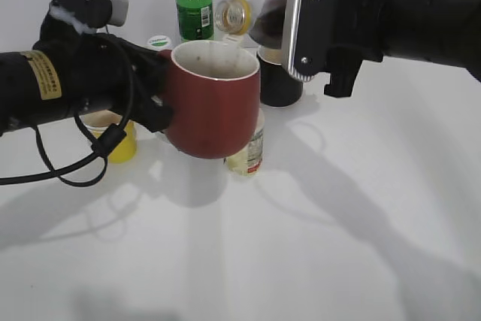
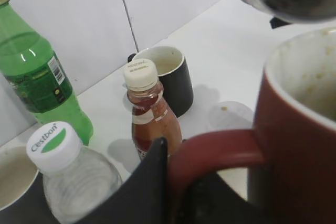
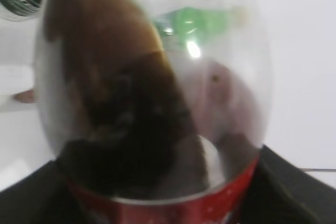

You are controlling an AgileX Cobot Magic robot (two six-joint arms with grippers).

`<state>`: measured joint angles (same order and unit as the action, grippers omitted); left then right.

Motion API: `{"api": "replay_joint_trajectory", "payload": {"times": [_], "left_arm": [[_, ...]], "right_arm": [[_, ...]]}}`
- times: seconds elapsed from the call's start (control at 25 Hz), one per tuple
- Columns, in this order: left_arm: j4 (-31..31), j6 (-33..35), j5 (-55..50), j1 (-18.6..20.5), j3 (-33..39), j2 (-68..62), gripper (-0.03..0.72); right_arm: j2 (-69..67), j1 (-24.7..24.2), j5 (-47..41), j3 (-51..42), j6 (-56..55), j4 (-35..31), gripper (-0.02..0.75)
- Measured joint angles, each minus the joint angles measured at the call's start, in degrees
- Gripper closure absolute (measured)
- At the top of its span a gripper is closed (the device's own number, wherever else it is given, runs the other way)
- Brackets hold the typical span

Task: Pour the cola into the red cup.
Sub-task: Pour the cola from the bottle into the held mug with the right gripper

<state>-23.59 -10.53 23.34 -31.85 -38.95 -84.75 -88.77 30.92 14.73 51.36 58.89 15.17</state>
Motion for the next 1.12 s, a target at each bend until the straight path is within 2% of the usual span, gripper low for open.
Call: {"api": "replay_joint_trajectory", "payload": {"times": [0.12,0.24,1.12], "left_arm": [[0.0,0.0,0.0,-0.3,0.0,0.0,0.645],[0.0,0.0,0.1,-0.3,0.0,0.0,0.645],[2.8,0.0,5.4,-0.3,0.0,0.0,0.645]], "right_arm": [[0.0,0.0,3.3,0.0,8.5,-6.7,0.252],[0.0,0.0,4.7,0.0,13.9,-10.3,0.252],[0.0,0.0,12.2,0.0,30.3,-11.3,0.253]]}}
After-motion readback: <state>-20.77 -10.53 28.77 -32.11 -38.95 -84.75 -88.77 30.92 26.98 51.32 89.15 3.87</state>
